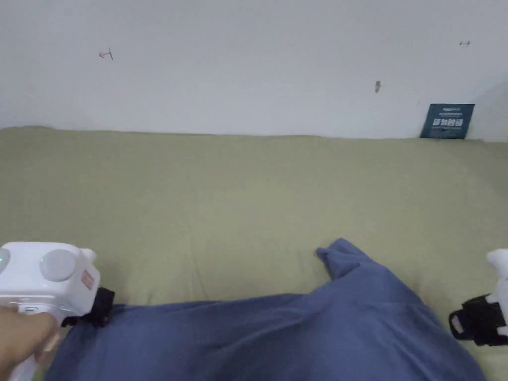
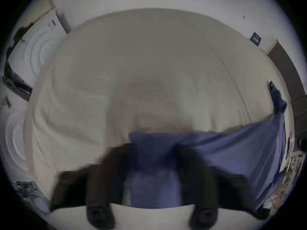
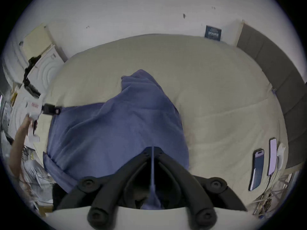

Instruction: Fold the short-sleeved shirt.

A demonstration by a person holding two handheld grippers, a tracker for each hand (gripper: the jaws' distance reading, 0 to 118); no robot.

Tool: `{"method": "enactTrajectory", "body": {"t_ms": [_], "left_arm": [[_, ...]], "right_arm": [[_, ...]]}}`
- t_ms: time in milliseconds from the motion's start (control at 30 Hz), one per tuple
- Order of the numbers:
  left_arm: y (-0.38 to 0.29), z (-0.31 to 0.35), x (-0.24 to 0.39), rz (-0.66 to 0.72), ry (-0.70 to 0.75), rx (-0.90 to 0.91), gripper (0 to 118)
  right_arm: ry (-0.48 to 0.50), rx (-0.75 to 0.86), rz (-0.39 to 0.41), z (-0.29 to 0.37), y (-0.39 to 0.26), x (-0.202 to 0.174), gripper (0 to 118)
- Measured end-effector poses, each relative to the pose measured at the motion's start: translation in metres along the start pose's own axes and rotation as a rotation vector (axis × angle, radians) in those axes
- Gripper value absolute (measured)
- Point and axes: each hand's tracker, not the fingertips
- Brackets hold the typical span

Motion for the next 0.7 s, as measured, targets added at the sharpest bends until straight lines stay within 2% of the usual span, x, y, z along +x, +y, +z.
{"method": "enactTrajectory", "body": {"t_ms": [33, 67, 100, 133, 167, 267, 333, 433, 467, 500, 533, 600, 633, 700], "left_arm": [[-0.001, 0.000, -0.004, -0.019, -0.024, 0.012, 2], [-0.003, 0.016, 0.011, -0.034, -0.033, 0.020, 2], [-0.004, 0.017, 0.011, -0.043, -0.025, 0.025, 2], [-0.006, 0.018, 0.009, -0.061, -0.018, 0.032, 2], [-0.006, 0.018, 0.006, -0.070, -0.020, 0.030, 2], [-0.003, 0.019, 0.008, -0.058, -0.039, 0.011, 2], [0.001, 0.018, 0.009, -0.032, -0.059, -0.001, 2], [-0.005, 0.012, 0.003, -0.018, -0.072, -0.007, 2], [-0.001, 0.011, 0.008, -0.016, -0.077, -0.009, 2], [-0.002, 0.009, 0.007, -0.012, -0.078, -0.012, 2], [-0.004, 0.008, 0.006, -0.006, -0.083, -0.018, 2], [-0.001, 0.009, 0.009, 0.000, -0.088, -0.016, 2], [-0.001, 0.009, 0.009, 0.002, -0.091, -0.013, 2], [-0.003, 0.013, 0.009, 0.009, -0.096, -0.005, 2]], "right_arm": [[0.010, -0.019, -0.024, -0.011, 0.013, 0.009, 67], [0.006, -0.055, -0.033, -0.026, 0.028, 0.017, 80], [-0.025, -0.094, -0.042, -0.041, 0.040, 0.023, 80], [-0.060, -0.121, -0.046, -0.056, 0.051, 0.027, 107], [-0.078, -0.119, -0.052, -0.070, 0.060, 0.029, 117], [-0.062, -0.103, -0.068, -0.103, 0.080, 0.030, 110], [-0.051, -0.126, -0.083, -0.124, 0.084, 0.021, 110], [-0.071, -0.160, -0.038, -0.153, 0.088, 0.014, 108], [-0.114, -0.169, -0.013, -0.158, 0.088, 0.012, 104], [-0.150, -0.175, 0.001, -0.159, 0.087, 0.011, 94], [-0.154, -0.193, 0.007, -0.159, 0.087, 0.011, 64], [-0.183, -0.192, -0.006, -0.152, 0.085, 0.009, 24], [-0.184, -0.176, 0.001, -0.148, 0.085, 0.008, 1], [-0.174, -0.148, -0.014, -0.133, 0.089, 0.004, 0]]}}
